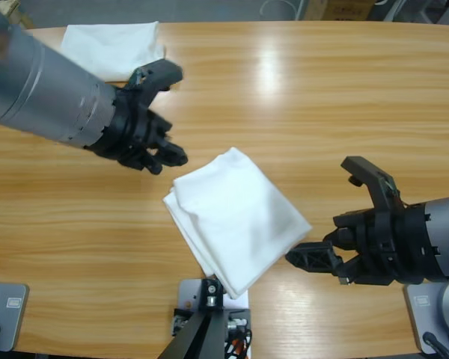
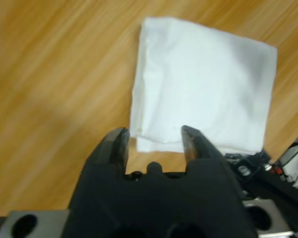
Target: Fold clothes
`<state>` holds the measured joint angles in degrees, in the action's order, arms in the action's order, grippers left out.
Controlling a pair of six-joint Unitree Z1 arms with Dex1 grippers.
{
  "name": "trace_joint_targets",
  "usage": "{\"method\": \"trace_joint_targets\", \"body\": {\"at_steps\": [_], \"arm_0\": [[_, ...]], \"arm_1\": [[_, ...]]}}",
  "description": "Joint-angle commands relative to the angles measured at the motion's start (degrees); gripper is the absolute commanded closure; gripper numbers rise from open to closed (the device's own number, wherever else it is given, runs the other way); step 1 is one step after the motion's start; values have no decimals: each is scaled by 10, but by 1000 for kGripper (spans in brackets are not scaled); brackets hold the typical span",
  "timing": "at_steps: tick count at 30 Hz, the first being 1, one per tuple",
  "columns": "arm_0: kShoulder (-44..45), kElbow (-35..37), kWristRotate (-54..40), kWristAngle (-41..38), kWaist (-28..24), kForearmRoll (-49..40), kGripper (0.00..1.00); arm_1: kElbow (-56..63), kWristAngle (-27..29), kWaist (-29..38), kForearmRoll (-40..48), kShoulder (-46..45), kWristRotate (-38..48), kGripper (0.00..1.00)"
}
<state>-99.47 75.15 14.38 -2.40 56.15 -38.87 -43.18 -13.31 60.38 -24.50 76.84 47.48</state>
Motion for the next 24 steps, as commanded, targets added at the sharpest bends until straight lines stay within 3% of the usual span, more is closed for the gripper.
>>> {"method": "trace_joint_targets", "body": {"at_steps": [1, 3, 10, 11, 12, 13, 14, 15, 24], "arm_0": [[-93, 83, -143, -23, 74, -51, 231], [-94, 72, -139, -32, 80, -53, 463], [-87, 32, -121, -40, 83, -58, 483], [-90, 33, -119, -40, 85, -58, 475], [-97, 34, -107, -41, 87, -58, 372], [-101, 34, -92, -42, 91, -58, 221], [-106, 35, -75, -44, 96, -57, 65], [-109, 37, -58, -44, 101, -56, 19], [-203, 102, -5, -42, 125, -55, 9]], "arm_1": [[-2, 20, -13, -18, 12, -35, 1000], [-3, 19, -20, -18, 26, -47, 1000], [-12, 64, -60, -21, 31, -62, 1000], [-13, 71, -61, -24, 23, -52, 874], [-17, 72, -63, -33, 20, -43, 316], [-21, 81, -64, -44, 15, -38, 27], [-21, 86, -65, -50, 10, -36, 0], [-21, 90, -69, -60, 7, -36, 0], [-14, 89, -75, -80, -19, -35, 0]]}}
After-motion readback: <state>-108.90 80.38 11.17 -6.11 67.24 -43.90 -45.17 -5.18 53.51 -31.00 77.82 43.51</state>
